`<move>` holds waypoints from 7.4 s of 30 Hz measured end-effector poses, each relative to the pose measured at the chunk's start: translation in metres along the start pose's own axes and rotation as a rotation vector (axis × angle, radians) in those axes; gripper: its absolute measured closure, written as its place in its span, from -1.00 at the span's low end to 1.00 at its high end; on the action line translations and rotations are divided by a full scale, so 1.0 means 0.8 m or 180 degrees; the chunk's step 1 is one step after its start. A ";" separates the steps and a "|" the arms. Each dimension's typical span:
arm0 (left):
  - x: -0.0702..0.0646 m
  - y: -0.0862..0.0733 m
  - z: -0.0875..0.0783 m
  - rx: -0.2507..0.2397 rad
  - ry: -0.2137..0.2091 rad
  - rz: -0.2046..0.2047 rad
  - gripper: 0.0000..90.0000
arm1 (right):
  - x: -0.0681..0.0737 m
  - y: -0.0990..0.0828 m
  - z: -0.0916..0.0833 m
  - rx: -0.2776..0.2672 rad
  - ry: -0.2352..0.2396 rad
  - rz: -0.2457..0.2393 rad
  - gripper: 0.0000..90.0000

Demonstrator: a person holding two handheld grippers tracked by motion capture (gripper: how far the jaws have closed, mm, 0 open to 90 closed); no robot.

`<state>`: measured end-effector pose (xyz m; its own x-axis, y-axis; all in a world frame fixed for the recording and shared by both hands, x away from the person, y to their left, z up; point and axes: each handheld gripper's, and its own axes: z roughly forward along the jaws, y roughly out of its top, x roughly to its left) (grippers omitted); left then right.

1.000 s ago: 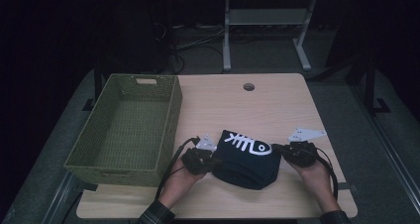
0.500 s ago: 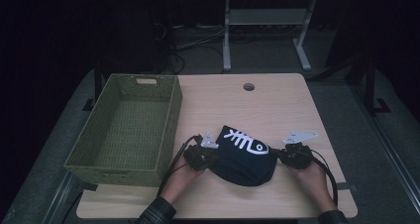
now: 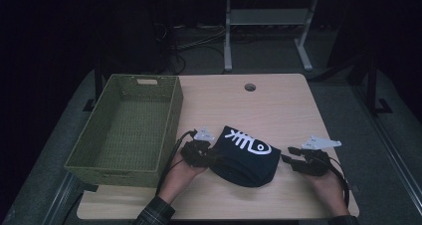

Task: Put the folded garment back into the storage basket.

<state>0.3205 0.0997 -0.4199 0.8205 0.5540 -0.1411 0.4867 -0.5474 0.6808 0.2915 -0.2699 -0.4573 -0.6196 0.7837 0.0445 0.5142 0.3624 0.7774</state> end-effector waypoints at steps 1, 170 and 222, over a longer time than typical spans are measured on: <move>0.001 0.002 -0.001 -0.0037 0.0012 -0.0035 0.33 | -0.001 -0.003 -0.002 0.0007 -0.0032 0.0015 0.08; 0.057 0.134 -0.292 0.0052 0.0108 -0.0328 0.66 | -0.011 -0.041 -0.002 0.0261 -0.0256 0.0158 -0.72; 0.158 -0.008 -0.377 -0.0138 0.0669 -0.1153 0.66 | -0.011 -0.041 -0.002 0.0261 -0.0285 0.0177 -0.72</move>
<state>0.3308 0.3624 -0.2252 0.5173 0.8243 -0.2301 0.7157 -0.2693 0.6444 0.2790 -0.2898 -0.4823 -0.5351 0.8444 0.0271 0.5954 0.3542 0.7211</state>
